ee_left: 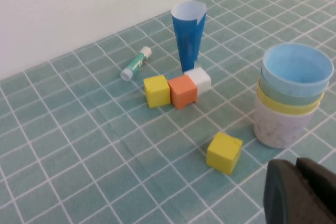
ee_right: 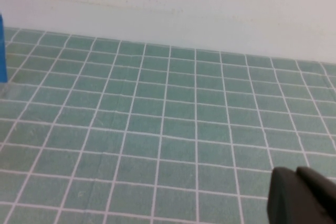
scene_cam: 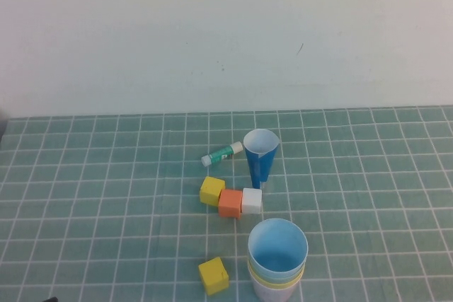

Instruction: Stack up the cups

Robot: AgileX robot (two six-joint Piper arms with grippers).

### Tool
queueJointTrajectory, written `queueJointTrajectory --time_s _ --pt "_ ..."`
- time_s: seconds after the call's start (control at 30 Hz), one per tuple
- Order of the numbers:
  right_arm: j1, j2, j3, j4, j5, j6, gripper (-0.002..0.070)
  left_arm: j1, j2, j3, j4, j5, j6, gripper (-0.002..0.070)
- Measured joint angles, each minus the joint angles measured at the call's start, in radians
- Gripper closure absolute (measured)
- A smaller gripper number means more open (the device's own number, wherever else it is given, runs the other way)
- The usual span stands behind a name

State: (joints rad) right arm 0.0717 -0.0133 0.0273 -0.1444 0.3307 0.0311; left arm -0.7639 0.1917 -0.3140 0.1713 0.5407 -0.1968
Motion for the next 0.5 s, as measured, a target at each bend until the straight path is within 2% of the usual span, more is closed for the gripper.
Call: queueJointTrajectory --time_s 0.07,0.17,0.23,0.33,0.5 --pt "0.0 0.0 0.0 0.0 0.0 0.0 0.0678 0.015 0.0 0.025 -0.006 -0.02 0.006 0.0677" --pt "0.0 0.0 0.0 0.0 0.0 0.0 0.0678 0.096 -0.007 0.086 -0.026 -0.095 0.013 0.0677" --pt "0.0 0.0 0.0 0.0 0.0 0.0 0.0678 0.174 -0.02 0.132 -0.046 -0.173 0.017 0.0677" --pt "0.0 0.0 0.0 0.0 0.0 0.0 0.0678 0.334 -0.042 0.196 -0.076 -0.27 0.019 0.0677" --pt "0.0 0.0 0.0 0.002 0.0 0.0 0.0678 0.572 -0.113 0.263 -0.113 -0.309 0.024 0.0677"
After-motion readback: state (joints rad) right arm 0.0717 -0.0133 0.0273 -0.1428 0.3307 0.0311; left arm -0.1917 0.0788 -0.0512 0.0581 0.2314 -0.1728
